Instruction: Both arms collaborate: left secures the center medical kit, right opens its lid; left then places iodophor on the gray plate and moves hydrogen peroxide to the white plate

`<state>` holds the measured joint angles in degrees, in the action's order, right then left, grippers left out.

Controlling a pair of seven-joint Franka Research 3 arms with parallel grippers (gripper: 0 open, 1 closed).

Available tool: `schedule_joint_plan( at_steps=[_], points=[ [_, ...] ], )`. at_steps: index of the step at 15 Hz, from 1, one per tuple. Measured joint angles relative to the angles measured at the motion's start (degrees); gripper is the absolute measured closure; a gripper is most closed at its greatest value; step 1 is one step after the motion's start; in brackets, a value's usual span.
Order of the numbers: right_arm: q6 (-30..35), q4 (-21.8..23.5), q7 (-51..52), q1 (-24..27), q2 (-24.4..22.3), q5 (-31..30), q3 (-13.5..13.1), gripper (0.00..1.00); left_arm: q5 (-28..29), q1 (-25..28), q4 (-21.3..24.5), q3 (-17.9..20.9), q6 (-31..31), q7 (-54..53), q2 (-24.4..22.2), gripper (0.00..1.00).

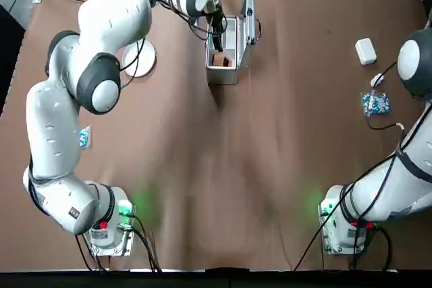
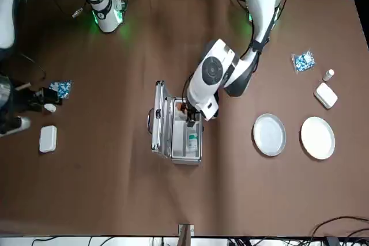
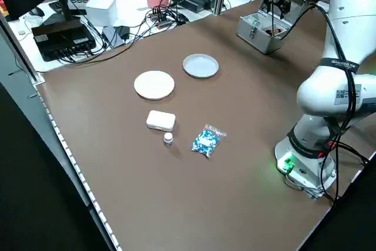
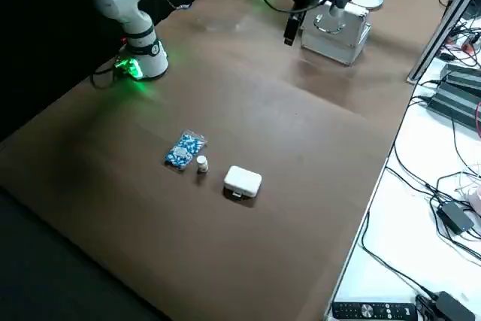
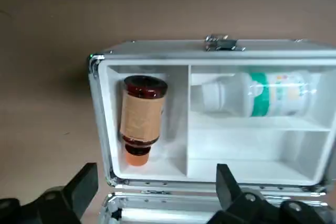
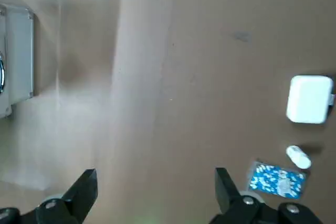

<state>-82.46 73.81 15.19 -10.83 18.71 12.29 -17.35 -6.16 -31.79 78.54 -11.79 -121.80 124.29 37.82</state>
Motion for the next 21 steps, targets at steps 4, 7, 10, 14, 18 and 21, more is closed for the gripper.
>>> schedule_joint_plan(
  at_steps=[4, 7, 10, 14, 18, 21],
  points=[
    [0.0, 0.1, 0.0, 0.4, -1.8, -1.8, 0.0, 0.01, 0.3, -1.3, 0.0, 0.0, -2.8, -0.1, 1.4, 0.07],
    [0.0, 0.5, 0.0, 0.4, -3.2, -4.2, 0.2, 0.01, 0.4, -2.2, 0.0, 0.2, -4.5, -0.1, 2.7, 0.17],
    [-1.8, 2.8, -0.3, 0.4, -5.3, -4.5, 0.3, 0.01, 0.4, -2.5, -0.1, 0.2, -4.7, -0.1, 3.5, 0.33],
    [-4.5, 5.5, -2.7, -0.4, -7.0, -4.5, 0.8, 0.01, 0.4, -2.5, -0.1, 0.3, -6.4, 1.9, 4.1, 0.35],
    [-4.5, 5.5, -3.4, -1.0, -7.6, -4.6, 1.0, 0.01, 0.4, -3.0, -0.1, 0.4, -7.6, 4.5, 5.3, 0.35],
    [-4.5, 5.5, -3.5, -1.0, -7.8, -4.6, 1.0, 0.01, 0.4, -3.3, -0.1, 0.4, -7.8, 4.7, 5.8, 0.35]
  ],
)
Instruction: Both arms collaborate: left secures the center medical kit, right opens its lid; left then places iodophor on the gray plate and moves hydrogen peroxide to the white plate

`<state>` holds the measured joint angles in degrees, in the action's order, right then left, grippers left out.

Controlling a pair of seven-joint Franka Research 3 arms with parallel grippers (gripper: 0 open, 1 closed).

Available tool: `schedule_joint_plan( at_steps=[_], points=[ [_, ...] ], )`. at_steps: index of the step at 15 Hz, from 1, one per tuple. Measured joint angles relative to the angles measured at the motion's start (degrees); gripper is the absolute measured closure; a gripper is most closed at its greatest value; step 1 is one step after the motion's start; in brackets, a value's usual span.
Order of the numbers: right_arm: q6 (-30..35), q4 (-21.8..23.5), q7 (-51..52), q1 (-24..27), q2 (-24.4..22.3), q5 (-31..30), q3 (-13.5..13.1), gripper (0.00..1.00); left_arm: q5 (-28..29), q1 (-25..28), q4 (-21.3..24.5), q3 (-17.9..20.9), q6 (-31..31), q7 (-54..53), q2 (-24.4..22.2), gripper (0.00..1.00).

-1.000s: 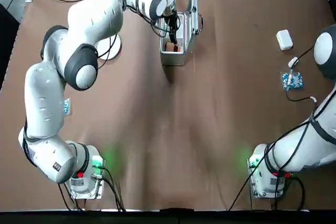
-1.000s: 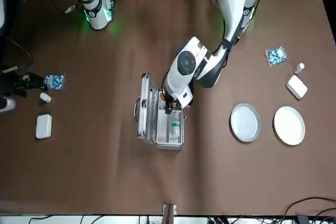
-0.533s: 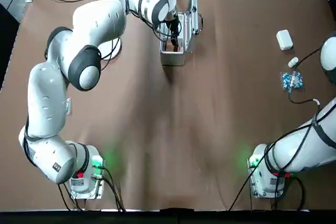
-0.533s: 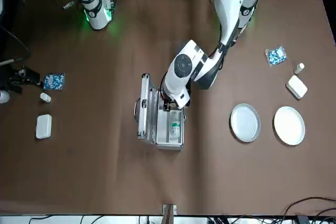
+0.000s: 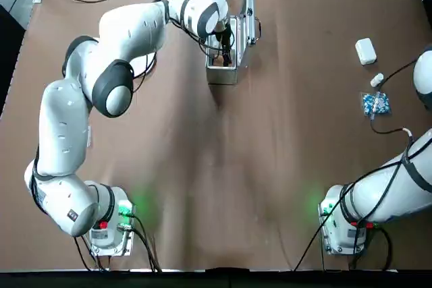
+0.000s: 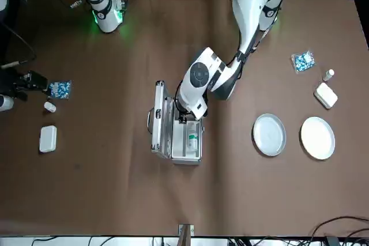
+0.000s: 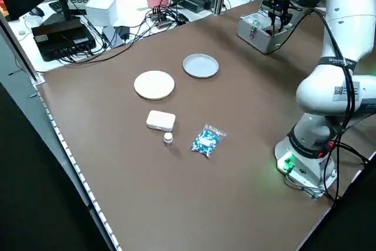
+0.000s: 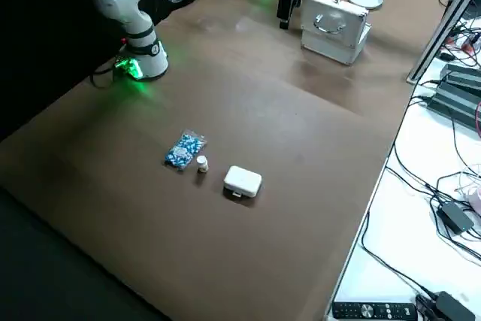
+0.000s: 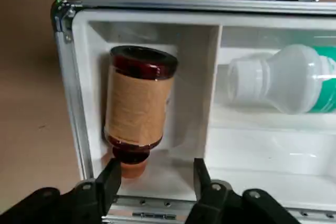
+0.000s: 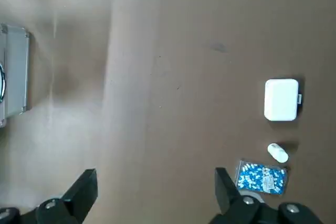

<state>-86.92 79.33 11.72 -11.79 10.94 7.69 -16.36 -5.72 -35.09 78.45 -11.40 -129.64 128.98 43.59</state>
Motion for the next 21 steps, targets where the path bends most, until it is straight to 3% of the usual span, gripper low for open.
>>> schedule_joint_plan(
  at_steps=[21],
  points=[
    [-0.1, 0.7, 0.0, -0.4, 0.0, -0.2, 0.1, 0.01, 3.3, -1.9, 0.0, 0.2, 0.3, 0.0, 0.2, 0.35]
  ],
)
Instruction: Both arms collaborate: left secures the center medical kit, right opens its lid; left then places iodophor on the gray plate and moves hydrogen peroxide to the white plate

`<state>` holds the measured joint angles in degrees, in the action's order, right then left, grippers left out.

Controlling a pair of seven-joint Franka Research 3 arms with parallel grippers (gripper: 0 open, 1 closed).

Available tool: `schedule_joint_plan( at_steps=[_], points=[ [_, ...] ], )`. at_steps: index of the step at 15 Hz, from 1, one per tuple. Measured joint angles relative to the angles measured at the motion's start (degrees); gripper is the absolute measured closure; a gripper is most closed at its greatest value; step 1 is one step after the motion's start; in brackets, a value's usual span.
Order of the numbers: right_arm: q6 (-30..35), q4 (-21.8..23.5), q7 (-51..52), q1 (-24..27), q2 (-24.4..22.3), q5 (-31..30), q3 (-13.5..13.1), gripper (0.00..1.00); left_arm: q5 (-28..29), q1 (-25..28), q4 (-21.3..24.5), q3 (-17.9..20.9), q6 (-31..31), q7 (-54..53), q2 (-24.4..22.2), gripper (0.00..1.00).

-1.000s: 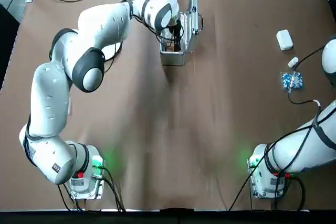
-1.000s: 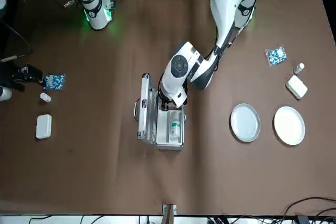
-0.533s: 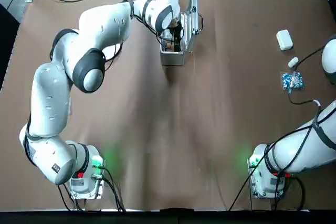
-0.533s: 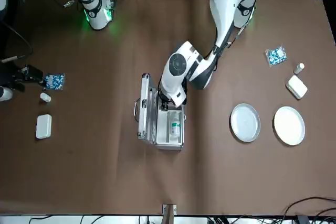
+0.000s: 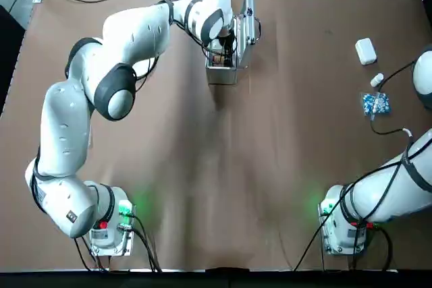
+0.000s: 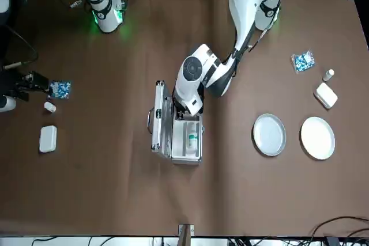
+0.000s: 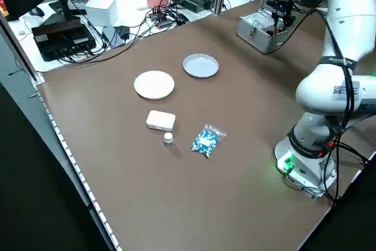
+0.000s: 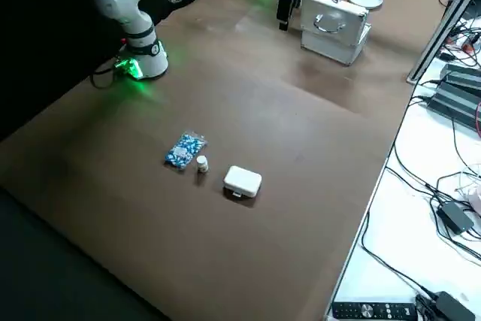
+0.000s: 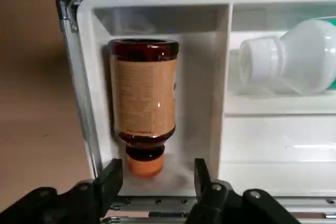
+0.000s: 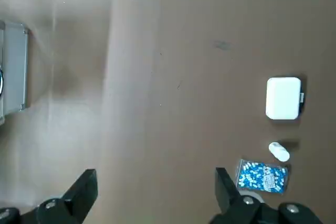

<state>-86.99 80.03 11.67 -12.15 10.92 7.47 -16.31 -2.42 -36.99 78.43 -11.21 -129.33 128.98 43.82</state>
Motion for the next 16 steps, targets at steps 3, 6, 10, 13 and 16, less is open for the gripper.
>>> schedule_joint_plan(
  at_steps=[3, 6, 10, 13, 16],
  points=[
    [0.0, 0.0, 0.0, -0.2, 0.0, 0.0, 0.0, 0.01, 0.0, 0.0, 0.0, 0.0, 0.1, 0.0, 0.0, 0.35],
    [-0.1, 0.0, 0.0, -0.2, 0.0, -0.1, 0.0, 0.01, 0.0, 0.0, 0.0, 0.2, 0.4, 0.0, 0.0, 0.37],
    [0.0, 0.1, 0.0, -0.2, 0.0, -0.1, 0.0, 0.01, 0.0, 0.3, -0.2, 0.4, 1.7, 0.0, 0.0, 0.38],
    [0.0, 0.1, 0.0, -0.2, 0.0, -0.1, 0.0, 0.01, 0.0, 0.3, -0.4, 0.4, 2.0, 0.0, 0.0, 0.38],
    [0.0, 0.1, 0.0, -0.2, 0.0, -0.2, 0.0, 0.01, 0.0, 0.3, -0.4, 0.4, 2.1, 0.2, 0.1, 0.38]
  ],
)
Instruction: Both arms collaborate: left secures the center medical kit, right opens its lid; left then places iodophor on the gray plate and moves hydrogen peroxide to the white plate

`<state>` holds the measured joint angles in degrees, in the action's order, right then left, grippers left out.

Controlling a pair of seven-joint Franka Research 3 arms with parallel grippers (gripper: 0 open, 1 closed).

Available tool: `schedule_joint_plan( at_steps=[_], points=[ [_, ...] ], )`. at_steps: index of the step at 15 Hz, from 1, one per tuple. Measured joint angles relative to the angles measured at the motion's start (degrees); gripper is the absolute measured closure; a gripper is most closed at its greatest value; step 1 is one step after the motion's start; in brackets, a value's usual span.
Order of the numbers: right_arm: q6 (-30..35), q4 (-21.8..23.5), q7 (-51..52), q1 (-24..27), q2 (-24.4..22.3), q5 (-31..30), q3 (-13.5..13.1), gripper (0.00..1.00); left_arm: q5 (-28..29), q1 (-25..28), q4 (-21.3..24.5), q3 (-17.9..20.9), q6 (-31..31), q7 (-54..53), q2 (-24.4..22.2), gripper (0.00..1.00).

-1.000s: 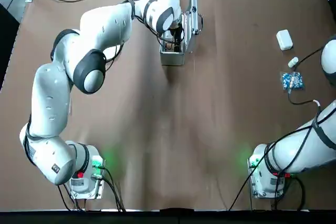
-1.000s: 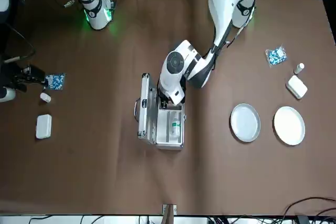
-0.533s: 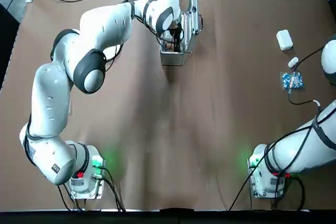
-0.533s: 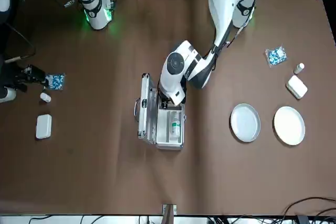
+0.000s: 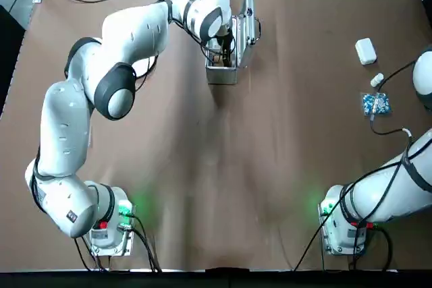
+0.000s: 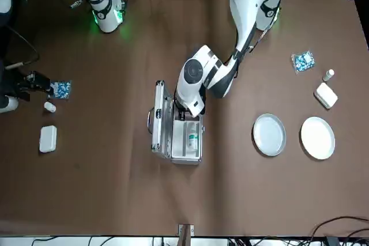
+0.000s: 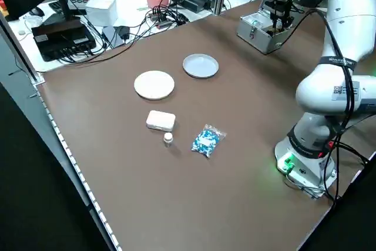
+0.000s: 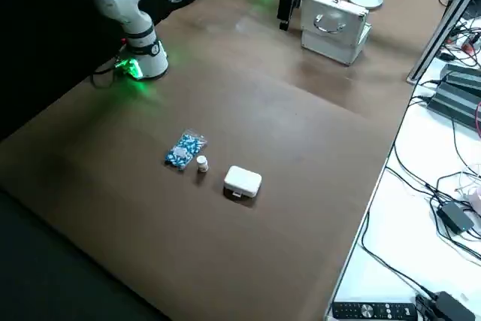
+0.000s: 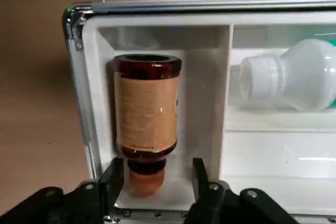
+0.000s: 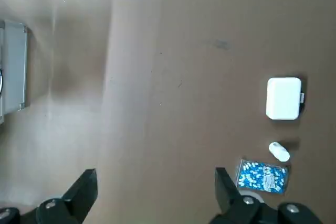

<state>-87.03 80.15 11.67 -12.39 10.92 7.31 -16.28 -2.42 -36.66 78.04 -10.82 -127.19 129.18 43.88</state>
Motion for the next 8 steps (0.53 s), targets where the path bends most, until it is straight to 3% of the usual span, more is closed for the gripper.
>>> schedule_joint_plan(
  at_steps=[8],
  points=[
    [0.0, 0.0, 0.0, 0.0, 0.0, -0.1, 0.0, 0.01, 0.0, 0.0, -0.1, 0.2, 0.2, 0.1, 1.0, 0.42]
  ],
)
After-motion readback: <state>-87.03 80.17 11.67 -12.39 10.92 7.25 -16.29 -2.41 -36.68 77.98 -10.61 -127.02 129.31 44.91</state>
